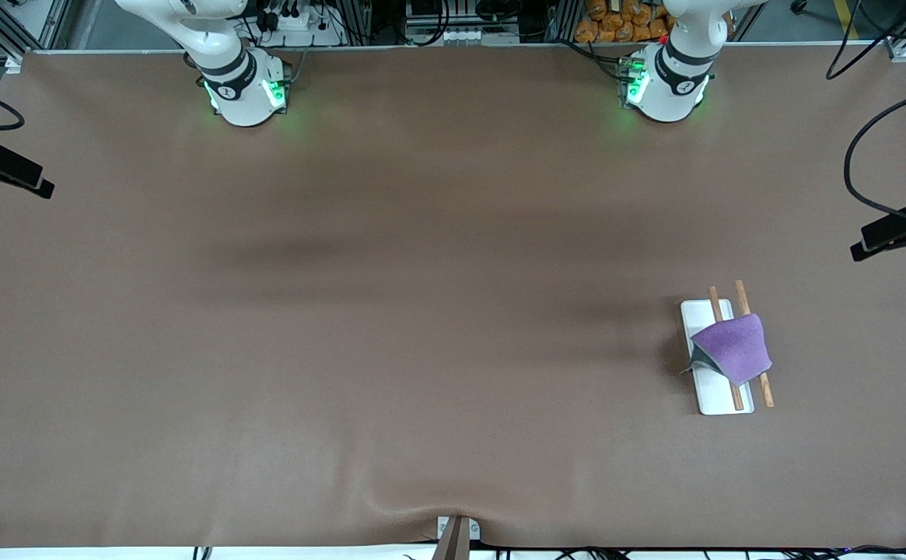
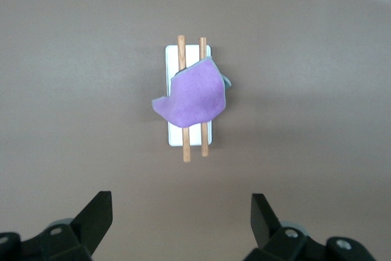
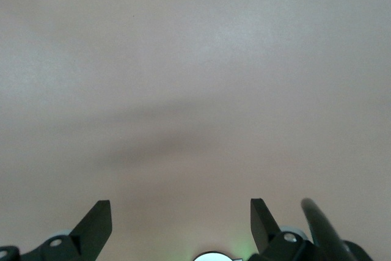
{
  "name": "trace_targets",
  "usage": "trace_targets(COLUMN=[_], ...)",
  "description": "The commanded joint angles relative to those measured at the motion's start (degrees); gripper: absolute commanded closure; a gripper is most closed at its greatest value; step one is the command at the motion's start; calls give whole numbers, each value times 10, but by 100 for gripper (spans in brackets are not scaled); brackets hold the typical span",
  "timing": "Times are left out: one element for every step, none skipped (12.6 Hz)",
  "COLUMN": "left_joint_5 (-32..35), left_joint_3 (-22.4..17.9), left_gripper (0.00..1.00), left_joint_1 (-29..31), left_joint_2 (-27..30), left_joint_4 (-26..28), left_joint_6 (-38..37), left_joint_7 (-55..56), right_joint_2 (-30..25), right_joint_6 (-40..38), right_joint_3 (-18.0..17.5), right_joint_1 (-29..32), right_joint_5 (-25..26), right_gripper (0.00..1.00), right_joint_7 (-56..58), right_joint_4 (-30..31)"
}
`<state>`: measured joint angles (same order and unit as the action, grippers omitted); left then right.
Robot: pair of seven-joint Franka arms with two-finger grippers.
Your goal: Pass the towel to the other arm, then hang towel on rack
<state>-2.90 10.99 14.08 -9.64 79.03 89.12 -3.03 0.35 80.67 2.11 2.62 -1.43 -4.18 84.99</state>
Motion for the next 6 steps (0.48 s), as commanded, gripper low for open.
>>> trace_targets(left_joint_5=[12, 13, 15, 15, 15, 15], left_joint_3=[11, 9, -6, -27, -29, -31], left_gripper=[0, 0, 0, 0, 0, 0], left_joint_1=[-1, -17, -50, -74, -88, -96], left_joint_2=[30, 39, 51, 62, 75, 85], left_joint_4=[10, 16, 30, 45, 61, 74], left_joint_6=[-30, -31, -31, -31, -32, -32], left_joint_7=[14, 14, 22, 47, 69, 79], right_joint_2=[-2, -2, -1, -1, -1, -2], right_joint_6=[-7, -6, -6, -6, -7, -7], right_joint_3=[-8, -8, -8, -8, -8, -8], right_joint_1=[7, 7, 7, 7, 8, 8], right_joint_5=[0, 0, 0, 0, 1, 1], right_gripper=[0, 0, 0, 0, 0, 0], right_joint_7=[1, 1, 1, 2, 2, 2], right_joint_4=[-7, -7, -7, -7, -7, -7])
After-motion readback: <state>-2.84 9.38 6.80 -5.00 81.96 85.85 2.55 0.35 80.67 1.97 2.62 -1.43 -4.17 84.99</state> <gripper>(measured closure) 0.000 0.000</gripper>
